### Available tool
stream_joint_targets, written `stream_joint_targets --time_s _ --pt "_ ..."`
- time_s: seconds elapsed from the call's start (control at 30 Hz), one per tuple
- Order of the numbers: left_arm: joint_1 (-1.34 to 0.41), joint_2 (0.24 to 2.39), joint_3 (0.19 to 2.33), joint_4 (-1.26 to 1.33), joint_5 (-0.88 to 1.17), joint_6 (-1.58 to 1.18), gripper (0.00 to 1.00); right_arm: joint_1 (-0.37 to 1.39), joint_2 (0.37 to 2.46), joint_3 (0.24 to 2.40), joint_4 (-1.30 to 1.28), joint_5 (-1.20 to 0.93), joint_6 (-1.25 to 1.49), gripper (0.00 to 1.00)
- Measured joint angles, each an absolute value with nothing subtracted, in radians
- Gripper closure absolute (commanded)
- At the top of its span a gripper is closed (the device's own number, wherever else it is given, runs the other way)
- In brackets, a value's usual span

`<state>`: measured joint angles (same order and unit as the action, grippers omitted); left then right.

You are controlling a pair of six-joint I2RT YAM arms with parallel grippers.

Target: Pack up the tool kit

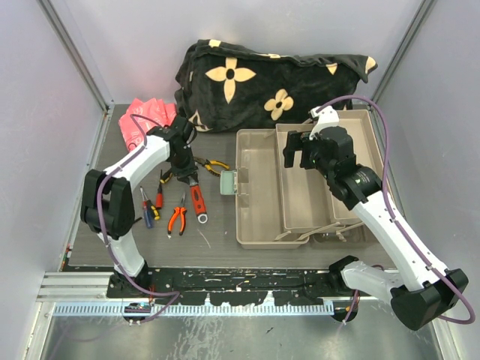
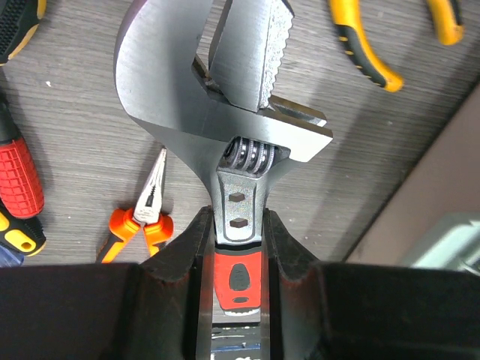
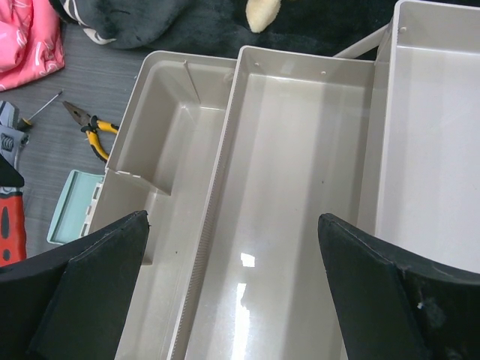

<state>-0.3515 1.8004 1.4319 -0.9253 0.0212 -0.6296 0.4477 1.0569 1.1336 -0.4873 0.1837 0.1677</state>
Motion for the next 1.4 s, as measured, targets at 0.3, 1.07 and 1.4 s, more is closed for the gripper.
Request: stream_joint_targets --time_s 0.3,1.07,1.4 --pt "-0.352 1.763 1.523 -0.949 0.057 -0.609 1.0 0.448 1.053 1.135 -0.502 0.181 0.173 0.0" --pt "-0.604 1.714 1.698 -0.855 0.263 -0.671 1.0 0.448 1.019 1.135 -0.507 0.183 0.199 0.0" --pt "-0.702 1.904 1.783 -0.764 0.264 -0.712 1.0 0.448 0.991 1.135 -0.51 0.19 0.206 0.0"
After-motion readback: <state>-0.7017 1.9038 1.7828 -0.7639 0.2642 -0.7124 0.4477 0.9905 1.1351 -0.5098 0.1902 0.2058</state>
